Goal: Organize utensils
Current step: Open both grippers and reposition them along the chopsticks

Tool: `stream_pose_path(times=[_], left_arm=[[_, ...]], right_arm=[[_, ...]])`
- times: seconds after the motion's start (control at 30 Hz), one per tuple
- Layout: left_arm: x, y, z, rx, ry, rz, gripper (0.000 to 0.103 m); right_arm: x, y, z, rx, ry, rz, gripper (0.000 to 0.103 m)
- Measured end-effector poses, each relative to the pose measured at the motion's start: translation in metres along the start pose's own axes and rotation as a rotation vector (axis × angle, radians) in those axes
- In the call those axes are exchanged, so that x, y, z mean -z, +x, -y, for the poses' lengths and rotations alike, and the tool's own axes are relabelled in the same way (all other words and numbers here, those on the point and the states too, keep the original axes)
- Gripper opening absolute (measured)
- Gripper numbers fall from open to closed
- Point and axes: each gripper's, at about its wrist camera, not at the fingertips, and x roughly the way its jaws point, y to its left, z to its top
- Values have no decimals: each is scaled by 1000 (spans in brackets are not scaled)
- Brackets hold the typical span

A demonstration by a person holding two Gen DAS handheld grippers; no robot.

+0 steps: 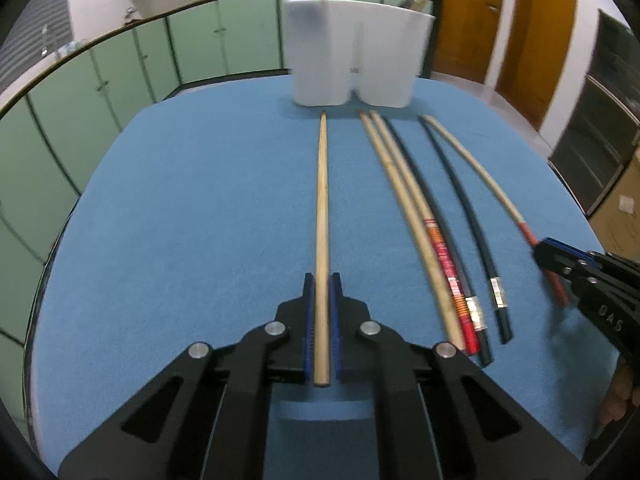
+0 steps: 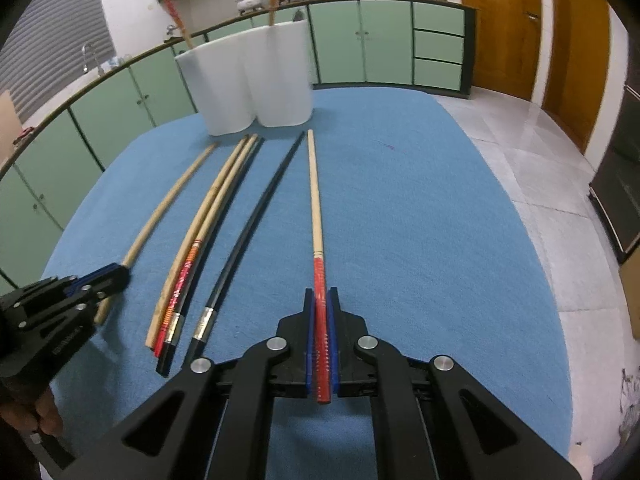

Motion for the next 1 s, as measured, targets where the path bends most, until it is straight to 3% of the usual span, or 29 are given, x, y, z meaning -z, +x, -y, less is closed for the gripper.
stream_pose_path(times=[0.47, 0.53, 0.57, 0.6, 1.0], left_arm=[[-13, 13, -12, -21, -26, 6, 9], [-11, 11, -14, -14, -27, 12, 22], [-9, 9, -15, -11, -27, 15, 41], [-6, 7, -15, -9, -25, 17, 54], [16, -11, -19, 5, -19, 15, 52]], right_arm=[[-9, 8, 8, -18, 52, 27, 8], [-5, 2, 10, -46, 52, 37, 13], [-2, -1, 11, -55, 50, 45, 18], [1, -4, 12, -62, 45, 47, 23], [25, -21, 5, -67, -36, 39, 24]])
